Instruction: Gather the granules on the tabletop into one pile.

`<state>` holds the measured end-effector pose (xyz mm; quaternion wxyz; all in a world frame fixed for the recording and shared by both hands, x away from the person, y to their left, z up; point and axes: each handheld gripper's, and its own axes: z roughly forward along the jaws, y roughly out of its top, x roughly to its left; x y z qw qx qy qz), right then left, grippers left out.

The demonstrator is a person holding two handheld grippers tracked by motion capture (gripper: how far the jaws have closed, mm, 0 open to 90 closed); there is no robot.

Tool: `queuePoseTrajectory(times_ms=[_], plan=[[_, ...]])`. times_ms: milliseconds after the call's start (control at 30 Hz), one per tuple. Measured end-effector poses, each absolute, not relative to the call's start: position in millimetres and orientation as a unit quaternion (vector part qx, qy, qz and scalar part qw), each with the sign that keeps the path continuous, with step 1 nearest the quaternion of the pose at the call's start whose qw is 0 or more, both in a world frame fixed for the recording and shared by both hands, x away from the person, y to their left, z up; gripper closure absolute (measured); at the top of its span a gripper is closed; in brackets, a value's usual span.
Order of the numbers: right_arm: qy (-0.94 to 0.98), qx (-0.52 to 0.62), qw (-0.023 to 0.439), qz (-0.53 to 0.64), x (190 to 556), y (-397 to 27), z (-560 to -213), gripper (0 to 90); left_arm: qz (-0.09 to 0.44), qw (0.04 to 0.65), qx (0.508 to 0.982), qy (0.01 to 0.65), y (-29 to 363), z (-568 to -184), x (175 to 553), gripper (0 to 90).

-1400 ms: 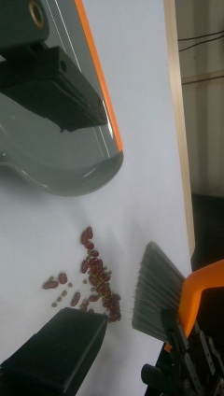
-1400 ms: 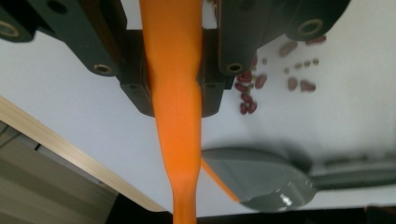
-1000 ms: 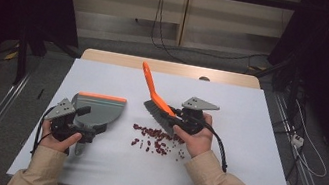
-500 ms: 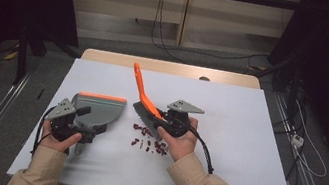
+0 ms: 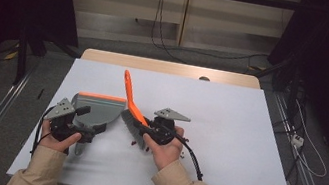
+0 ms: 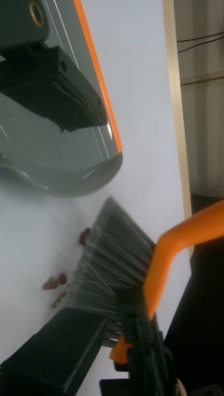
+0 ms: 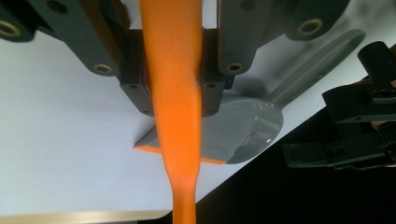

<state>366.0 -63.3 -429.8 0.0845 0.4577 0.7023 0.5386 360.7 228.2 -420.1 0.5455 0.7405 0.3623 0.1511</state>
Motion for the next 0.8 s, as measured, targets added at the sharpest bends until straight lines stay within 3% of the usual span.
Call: queuePoseTrajectory(times_ms=[167, 267, 800], plan=[[0.698, 0.484, 0.064, 0.524, 364, -56, -442, 71.1, 0.152, 0.547, 0.740, 0.362, 229, -420, 361, 5.5], [0.702, 0.494, 0.080, 0.507, 366, -57, -445, 71.1, 0.152, 0.547, 0.740, 0.361, 229, -420, 361, 5.5], [0.695, 0.537, 0.077, 0.472, 367, -86, -447, 70.7, 0.156, 0.544, 0.742, 0.360, 230, -419, 359, 5.5]])
